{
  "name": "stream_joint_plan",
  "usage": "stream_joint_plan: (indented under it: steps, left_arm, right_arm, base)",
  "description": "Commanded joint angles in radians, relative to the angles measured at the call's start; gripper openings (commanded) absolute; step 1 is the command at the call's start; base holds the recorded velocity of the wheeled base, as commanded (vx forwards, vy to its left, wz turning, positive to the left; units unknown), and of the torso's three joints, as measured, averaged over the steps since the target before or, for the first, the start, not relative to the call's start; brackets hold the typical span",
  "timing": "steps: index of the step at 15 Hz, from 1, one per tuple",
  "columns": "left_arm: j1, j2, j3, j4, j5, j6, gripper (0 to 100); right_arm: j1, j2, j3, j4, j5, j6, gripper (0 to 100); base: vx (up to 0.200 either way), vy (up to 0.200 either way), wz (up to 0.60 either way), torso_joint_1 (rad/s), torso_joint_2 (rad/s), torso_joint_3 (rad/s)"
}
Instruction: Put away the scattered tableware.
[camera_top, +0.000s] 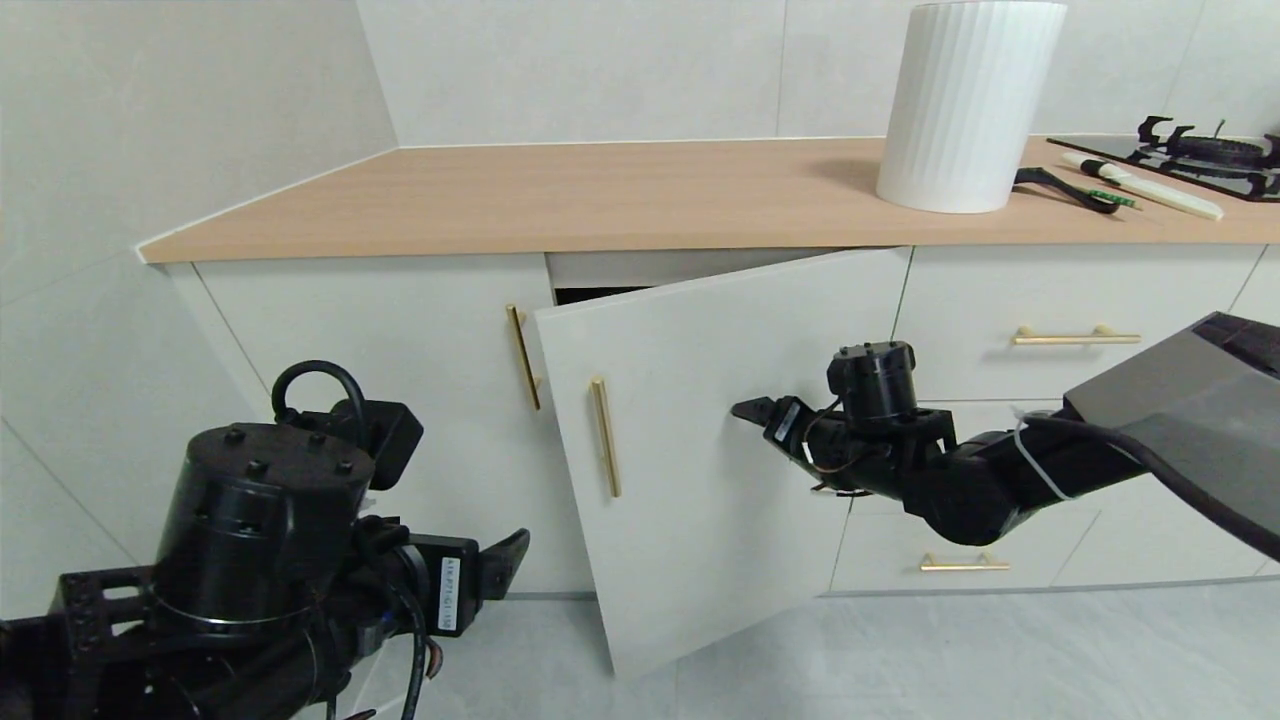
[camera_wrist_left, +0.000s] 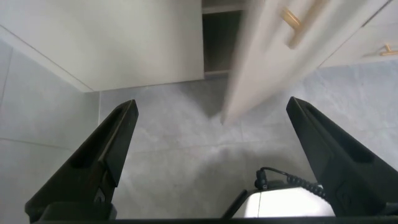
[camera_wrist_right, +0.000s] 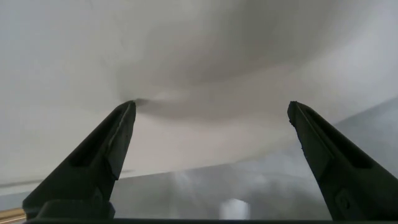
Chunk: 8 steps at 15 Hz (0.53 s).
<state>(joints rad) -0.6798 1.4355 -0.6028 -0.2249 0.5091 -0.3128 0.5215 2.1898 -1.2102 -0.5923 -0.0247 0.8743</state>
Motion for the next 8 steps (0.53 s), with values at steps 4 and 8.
stream_joint_plan:
  steps: [4,8]
  left_arm:
    - [0.000,0.002,0.001,-0.001,0.000,0.000,100]
    - [0.000,0.005,0.001,-0.001,0.000,0.000,100]
  right_arm:
    - [0.005,0.122,-0.163,0.017,-0.149,0.042,100]
    - [0.003,0.150,-0.190,0.019,-0.181,0.043,100]
  base:
    - [0.000,0.000,0.00,0.000,0.00,0.000]
    - [0.000,0.000,0.00,0.000,0.00,0.000]
